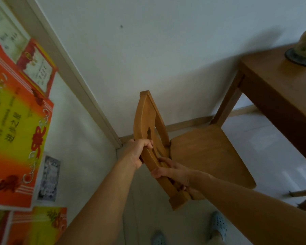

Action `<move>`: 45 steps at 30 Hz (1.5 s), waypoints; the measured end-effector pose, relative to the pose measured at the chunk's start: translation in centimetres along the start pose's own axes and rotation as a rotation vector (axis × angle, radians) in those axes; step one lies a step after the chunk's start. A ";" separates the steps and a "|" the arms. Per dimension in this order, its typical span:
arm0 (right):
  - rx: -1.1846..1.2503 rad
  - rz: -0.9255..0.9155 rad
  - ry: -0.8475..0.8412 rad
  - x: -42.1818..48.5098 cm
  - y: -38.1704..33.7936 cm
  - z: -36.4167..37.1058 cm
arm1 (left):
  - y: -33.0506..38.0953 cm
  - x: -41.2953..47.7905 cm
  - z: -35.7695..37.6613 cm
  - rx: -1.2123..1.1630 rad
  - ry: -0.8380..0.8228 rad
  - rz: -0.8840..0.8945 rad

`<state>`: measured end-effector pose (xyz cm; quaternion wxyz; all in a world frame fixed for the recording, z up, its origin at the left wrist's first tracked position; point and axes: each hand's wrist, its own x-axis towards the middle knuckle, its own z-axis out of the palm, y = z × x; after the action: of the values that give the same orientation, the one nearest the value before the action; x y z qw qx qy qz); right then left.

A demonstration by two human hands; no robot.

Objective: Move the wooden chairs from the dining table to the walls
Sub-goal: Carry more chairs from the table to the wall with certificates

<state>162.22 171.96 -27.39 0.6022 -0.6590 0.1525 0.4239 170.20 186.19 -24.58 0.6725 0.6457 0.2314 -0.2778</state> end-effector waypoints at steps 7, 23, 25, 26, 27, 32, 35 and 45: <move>-0.017 -0.004 -0.041 2.5 -1.6 6.8 | 0.0 -1.0 -7.4 -0.028 0.094 -0.001; 0.061 -0.035 -0.111 6.6 -5.1 17.0 | 1.1 -2.0 -18.0 -0.053 0.218 -0.019; 0.072 -0.026 -0.118 6.6 -5.2 17.6 | 1.1 -2.1 -18.4 -0.062 0.225 -0.038; 0.067 -0.024 -0.112 6.6 -5.1 17.8 | 1.0 -2.1 -18.6 -0.061 0.224 -0.046; 0.062 -0.021 -0.107 6.7 -5.1 17.9 | 0.9 -2.1 -18.7 -0.057 0.221 -0.051; -0.046 0.028 -0.100 6.3 -5.9 17.7 | 0.9 -2.3 -18.6 -0.031 0.272 -0.059; -0.128 0.014 -0.082 5.3 -6.3 17.4 | 0.7 -3.1 -17.9 0.057 0.402 0.062; 0.072 -0.111 0.152 -2.1 -2.5 9.1 | -1.4 -9.8 -11.5 0.116 0.704 0.494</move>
<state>159.36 180.28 -23.40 0.6348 -0.6745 0.1763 0.3331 162.58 198.42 -19.68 0.5615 0.7737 0.2695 0.1161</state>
